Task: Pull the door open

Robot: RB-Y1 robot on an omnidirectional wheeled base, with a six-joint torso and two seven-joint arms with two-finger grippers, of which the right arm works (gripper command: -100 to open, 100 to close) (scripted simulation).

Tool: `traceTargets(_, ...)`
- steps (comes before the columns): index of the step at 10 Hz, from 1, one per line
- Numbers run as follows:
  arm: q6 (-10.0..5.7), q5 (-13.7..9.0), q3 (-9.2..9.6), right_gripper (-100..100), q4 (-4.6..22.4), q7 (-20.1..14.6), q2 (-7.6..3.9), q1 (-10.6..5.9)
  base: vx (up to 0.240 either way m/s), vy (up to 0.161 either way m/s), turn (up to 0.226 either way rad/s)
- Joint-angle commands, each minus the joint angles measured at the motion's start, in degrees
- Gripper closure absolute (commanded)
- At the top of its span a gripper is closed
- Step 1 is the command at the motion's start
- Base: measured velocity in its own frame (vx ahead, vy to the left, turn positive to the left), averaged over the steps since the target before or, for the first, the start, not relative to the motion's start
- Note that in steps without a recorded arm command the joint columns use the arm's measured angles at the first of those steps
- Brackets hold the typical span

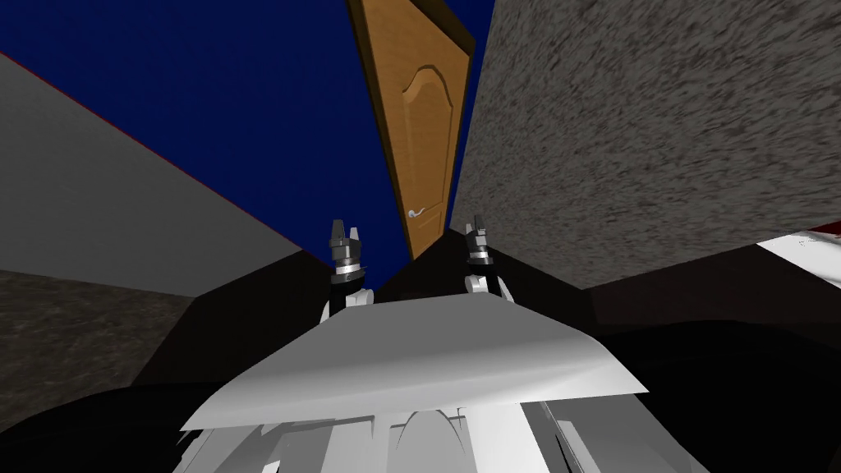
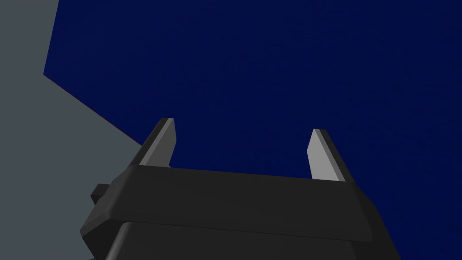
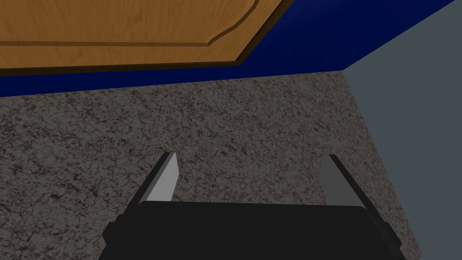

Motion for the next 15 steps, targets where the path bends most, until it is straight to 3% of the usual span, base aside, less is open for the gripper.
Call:
traceTargets(1, -0.42, 0.07, 0.25, -100, 1.61, -0.15, -0.12, -0.04, 0.051, -0.049, 0.064)
traceTargets(7, -2.13, -0.23, -0.08, -100, 12.39, -1.71, -1.92, -5.47, 0.061, -0.051, 0.154)
traceTargets(12, -2.88, -0.35, -0.22, -100, 18.17, -2.39, -2.65, -7.84, 0.042, -0.039, 0.095)
traceTargets(14, -3.64, -0.48, -0.36, -100, 22.47, -3.08, -3.36, -10.23, 0.044, -0.052, 0.172)
traceTargets(15, -3.64, -0.48, -0.36, -100, 23.24, -3.08, -3.36, -10.23, 0.052, -0.052, 0.080)
